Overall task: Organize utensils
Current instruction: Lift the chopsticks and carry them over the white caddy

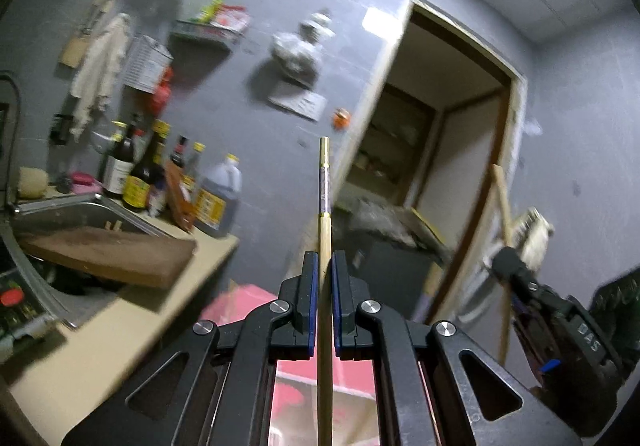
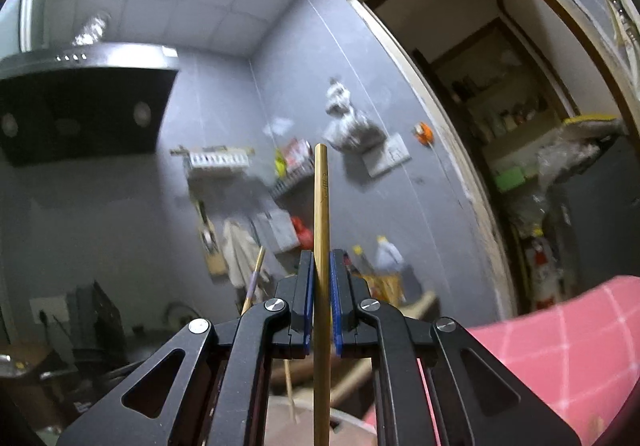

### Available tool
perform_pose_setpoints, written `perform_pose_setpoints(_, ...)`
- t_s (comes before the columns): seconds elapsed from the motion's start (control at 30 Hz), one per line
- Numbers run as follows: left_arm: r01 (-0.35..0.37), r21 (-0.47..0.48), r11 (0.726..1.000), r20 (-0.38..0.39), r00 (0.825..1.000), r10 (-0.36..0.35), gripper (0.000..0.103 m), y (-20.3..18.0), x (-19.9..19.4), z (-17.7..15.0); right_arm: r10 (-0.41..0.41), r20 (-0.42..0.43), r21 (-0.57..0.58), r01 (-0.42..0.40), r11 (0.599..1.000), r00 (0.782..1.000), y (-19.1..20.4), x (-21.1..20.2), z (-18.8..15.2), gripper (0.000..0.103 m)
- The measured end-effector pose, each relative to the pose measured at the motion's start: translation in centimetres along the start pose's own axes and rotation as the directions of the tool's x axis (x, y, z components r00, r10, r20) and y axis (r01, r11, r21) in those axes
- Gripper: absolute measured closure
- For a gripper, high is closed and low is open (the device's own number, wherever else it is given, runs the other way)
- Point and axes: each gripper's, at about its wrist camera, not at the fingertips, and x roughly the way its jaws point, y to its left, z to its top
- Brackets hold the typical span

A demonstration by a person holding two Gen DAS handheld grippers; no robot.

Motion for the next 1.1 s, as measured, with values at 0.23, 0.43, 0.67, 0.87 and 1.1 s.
perform_pose_setpoints(0.23, -0.067, -0.043, 0.997, 0.091, 0.993, 0.071, 0.099, 3.8, 0.7, 1.4, -0.05, 0.105, 0.01, 0.05, 0.999, 0.993, -0.9, 1.8, -1.1, 0.097)
perform_pose_setpoints(0.43, -0.089, -0.069, 0.994, 0.13, 0.987, 0.098, 0.099, 5.2, 1.7, 1.1, -0.089, 0.143, 0.008, 0.089, 0.996, 0.986, -1.6, 2.1, -2.0, 0.097)
perform_pose_setpoints(0.67, -0.106, -0.105, 0.989, 0.142, 0.983, 0.12, 0.099, 6.0, 2.1, 0.3, -0.093, 0.144, 0.014, 0.092, 0.996, 0.985, -2.4, 2.5, -2.6, 0.097)
perform_pose_setpoints(0.87, -0.115, -0.12, 0.986, 0.134, 0.982, 0.131, 0.099, 6.4, 2.3, -0.3, -0.102, 0.119, 0.001, 0.102, 0.995, 0.988, -2.1, 2.9, -3.4, 0.097)
perform_pose_setpoints(1.1, -0.135, -0.101, 0.986, 0.148, 0.978, 0.149, 0.099, 5.9, 2.4, -1.0, -0.118, 0.1, -0.035, 0.122, 0.992, 0.988, -1.8, 3.1, -4.3, 0.097)
